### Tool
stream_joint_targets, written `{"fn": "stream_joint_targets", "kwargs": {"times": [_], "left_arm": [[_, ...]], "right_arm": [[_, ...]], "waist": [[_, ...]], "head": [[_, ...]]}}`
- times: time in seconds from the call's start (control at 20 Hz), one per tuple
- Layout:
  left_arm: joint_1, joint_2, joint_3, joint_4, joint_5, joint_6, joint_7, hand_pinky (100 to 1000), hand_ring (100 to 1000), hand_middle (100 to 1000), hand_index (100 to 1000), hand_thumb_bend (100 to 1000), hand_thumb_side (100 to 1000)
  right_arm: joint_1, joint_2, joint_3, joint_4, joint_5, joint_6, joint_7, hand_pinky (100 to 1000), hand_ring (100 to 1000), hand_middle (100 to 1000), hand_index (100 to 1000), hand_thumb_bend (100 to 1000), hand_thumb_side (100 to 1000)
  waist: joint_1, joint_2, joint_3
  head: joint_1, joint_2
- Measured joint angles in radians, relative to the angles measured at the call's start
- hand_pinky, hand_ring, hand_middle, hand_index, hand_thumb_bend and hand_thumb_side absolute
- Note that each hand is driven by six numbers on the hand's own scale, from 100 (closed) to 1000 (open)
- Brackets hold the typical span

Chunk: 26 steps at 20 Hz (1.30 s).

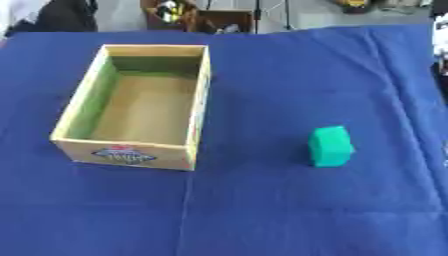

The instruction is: Pick up objects on the table and place them in the box.

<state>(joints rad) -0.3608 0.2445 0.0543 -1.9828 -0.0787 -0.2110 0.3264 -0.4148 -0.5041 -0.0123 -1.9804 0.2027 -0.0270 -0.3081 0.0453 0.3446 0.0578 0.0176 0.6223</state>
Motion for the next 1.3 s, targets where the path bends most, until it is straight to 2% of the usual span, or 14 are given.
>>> {"fn": "stream_joint_targets", "kwargs": {"times": [0.4,0.5,0.55,0.7,0.85,1.1,1.3], "left_arm": [[0.0,0.0,0.0,0.0,0.0,0.001,-0.001,524,706,865,809,100,963],[0.0,0.0,0.0,0.0,0.0,0.001,-0.001,524,706,865,809,100,963],[0.0,0.0,0.0,0.0,0.0,0.001,-0.001,524,706,865,809,100,963],[0.001,0.0,0.0,0.0,0.0,0.001,-0.002,524,707,865,809,100,963],[0.002,0.0,0.0,0.0,0.001,0.003,-0.004,524,707,865,809,100,962],[0.005,0.0,0.0,0.0,0.004,0.005,-0.007,524,707,865,809,100,962],[0.008,0.0,-0.001,0.0,0.006,0.006,-0.011,523,707,864,808,100,962]], "right_arm": [[0.001,0.0,0.0,0.0,0.005,0.001,0.001,871,835,681,836,100,837],[-0.001,-0.005,0.0,0.0,0.009,0.002,0.004,865,841,696,844,100,863],[-0.005,-0.014,0.001,0.0,0.015,0.004,0.011,864,841,697,845,100,866],[-0.038,-0.076,0.016,0.0,0.059,0.024,0.058,850,855,741,868,100,954],[-0.084,-0.163,0.046,0.0,0.146,0.072,0.171,846,865,775,884,100,1000],[-0.145,-0.277,0.101,0.0,0.306,0.153,0.407,840,874,817,892,100,1000],[-0.185,-0.349,0.141,0.0,0.415,0.18,0.568,836,880,837,895,100,1000]], "waist": [[-0.003,0.0,0.0],[-0.004,0.0,0.0],[-0.004,0.0,0.0],[-0.006,0.0,0.0],[-0.011,-0.005,0.001],[-0.011,-0.009,0.004],[-0.013,-0.012,0.005]], "head": [[-0.001,0.0],[-0.001,0.0],[-0.001,0.0],[-0.001,0.001],[-0.005,0.002],[-0.011,0.002],[-0.014,0.002]]}}
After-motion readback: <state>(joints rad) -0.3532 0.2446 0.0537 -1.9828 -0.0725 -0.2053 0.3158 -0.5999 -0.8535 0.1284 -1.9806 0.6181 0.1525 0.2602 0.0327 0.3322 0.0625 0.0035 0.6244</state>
